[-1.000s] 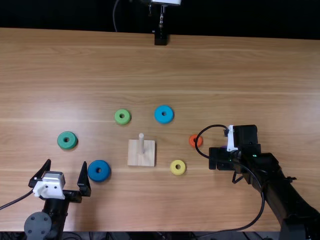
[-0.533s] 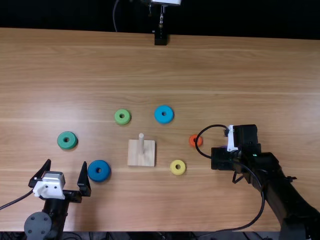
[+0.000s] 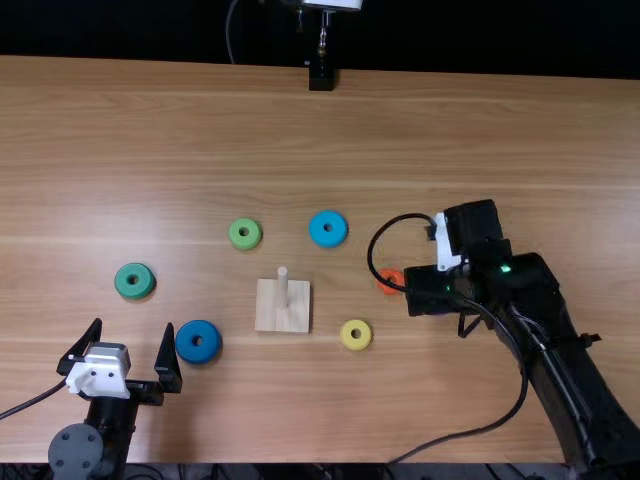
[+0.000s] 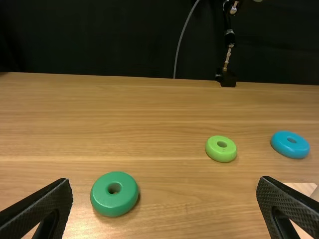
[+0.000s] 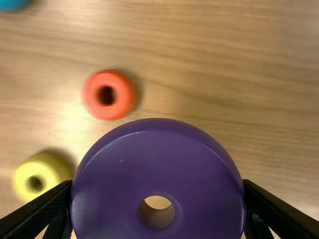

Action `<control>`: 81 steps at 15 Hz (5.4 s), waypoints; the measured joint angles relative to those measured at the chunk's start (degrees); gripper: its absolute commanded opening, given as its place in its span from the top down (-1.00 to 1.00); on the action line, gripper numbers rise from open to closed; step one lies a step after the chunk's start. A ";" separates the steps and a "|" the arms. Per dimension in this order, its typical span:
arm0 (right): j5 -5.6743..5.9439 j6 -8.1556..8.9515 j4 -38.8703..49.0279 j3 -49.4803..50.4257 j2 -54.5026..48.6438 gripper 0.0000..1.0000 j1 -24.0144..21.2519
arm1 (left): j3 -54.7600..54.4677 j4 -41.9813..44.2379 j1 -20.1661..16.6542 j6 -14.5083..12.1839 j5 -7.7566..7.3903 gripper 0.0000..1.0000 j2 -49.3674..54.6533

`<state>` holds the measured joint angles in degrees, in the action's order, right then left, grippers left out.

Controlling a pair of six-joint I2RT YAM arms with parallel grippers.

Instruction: Build the Hanoi tower: stack the rings onto the peg from bottom to top in this color order: purple, dark blue, light blue, dark green, light green, yellow, orange.

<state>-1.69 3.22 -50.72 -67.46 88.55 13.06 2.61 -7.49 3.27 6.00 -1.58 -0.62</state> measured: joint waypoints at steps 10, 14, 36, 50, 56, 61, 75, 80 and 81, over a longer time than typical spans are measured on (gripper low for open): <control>-0.02 -0.04 -9.05 -23.52 0.42 1.00 15.26 | 0.00 0.00 0.00 -0.02 0.04 -1.00 0.00; 0.00 0.04 -9.01 -27.15 4.61 1.00 19.39 | -0.02 0.02 0.00 0.00 0.02 -1.00 0.00; -0.24 2.25 -8.83 -36.46 15.91 1.00 28.94 | 0.00 0.02 0.00 0.02 0.04 -1.00 0.00; -0.24 2.51 -8.92 -35.78 15.91 1.00 29.33 | 0.00 0.04 0.00 -0.02 0.02 -1.00 0.00; -0.26 2.64 -9.20 -34.84 16.04 1.00 29.70 | 0.00 0.02 0.00 -0.02 0.04 -1.00 0.00; -0.22 2.67 -9.09 -34.84 16.06 -0.36 29.81 | -0.02 0.02 0.00 0.02 0.00 -1.00 0.00; -0.24 2.67 -5.40 -34.84 16.06 -1.00 30.82 | 0.00 0.02 0.00 0.00 0.04 -1.00 0.00; -0.24 2.62 12.46 -33.75 16.06 -1.00 27.17 | 0.00 0.04 0.00 -0.02 0.00 -1.00 0.00; -0.17 2.64 15.41 -31.82 16.06 -1.00 24.87 | 0.00 0.02 0.00 0.00 0.02 -1.00 0.00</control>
<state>-1.87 5.87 -35.31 -99.29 104.62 37.93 2.61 -7.46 3.27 6.00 -1.56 -0.62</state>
